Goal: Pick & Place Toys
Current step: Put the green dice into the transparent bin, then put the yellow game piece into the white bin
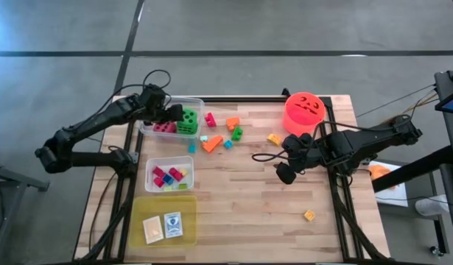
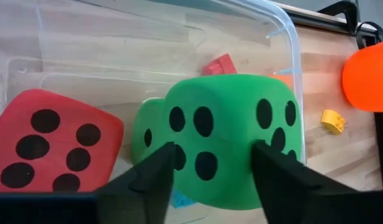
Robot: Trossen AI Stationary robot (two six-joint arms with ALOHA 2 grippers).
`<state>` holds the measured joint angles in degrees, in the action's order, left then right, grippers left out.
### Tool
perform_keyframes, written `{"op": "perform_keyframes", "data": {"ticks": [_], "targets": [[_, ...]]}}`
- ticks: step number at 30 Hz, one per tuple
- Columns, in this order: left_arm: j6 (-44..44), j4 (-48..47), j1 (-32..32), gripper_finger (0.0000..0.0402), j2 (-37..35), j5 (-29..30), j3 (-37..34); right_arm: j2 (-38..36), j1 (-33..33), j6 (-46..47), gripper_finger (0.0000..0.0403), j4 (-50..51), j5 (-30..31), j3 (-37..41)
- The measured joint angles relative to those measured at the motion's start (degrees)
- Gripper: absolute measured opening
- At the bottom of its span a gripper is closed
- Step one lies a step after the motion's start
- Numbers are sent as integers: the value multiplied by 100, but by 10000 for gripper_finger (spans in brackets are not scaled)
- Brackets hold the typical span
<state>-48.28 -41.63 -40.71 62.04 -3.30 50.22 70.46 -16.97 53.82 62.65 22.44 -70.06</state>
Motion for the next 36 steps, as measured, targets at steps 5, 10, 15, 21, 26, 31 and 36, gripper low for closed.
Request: {"op": "perform_keyframes", "data": {"ticks": [5, 10, 15, 21, 26, 31, 36], "targets": [[-111, -14, -11, 258, 0, -1, -4, 0, 0, 0, 384, -2, 0, 0], [-123, -30, -11, 286, 0, -1, -4, 0, 0, 0, 384, -4, -2, 0], [-161, -46, -17, 289, 0, 3, -4, 0, 0, 0, 384, -7, -12, -1], [-162, -135, -28, 289, -45, 165, -4, 0, -2, 0, 384, -4, -34, -1], [-147, -223, -37, 289, -200, 366, -4, 0, -2, 0, 384, -4, -63, -2], [-93, -414, -39, 289, -232, 371, -2, 0, -2, -2, 384, -4, -63, -2], [-10, -517, -39, 289, -246, 373, -2, 0, -2, -2, 384, -6, -63, -2]]}}
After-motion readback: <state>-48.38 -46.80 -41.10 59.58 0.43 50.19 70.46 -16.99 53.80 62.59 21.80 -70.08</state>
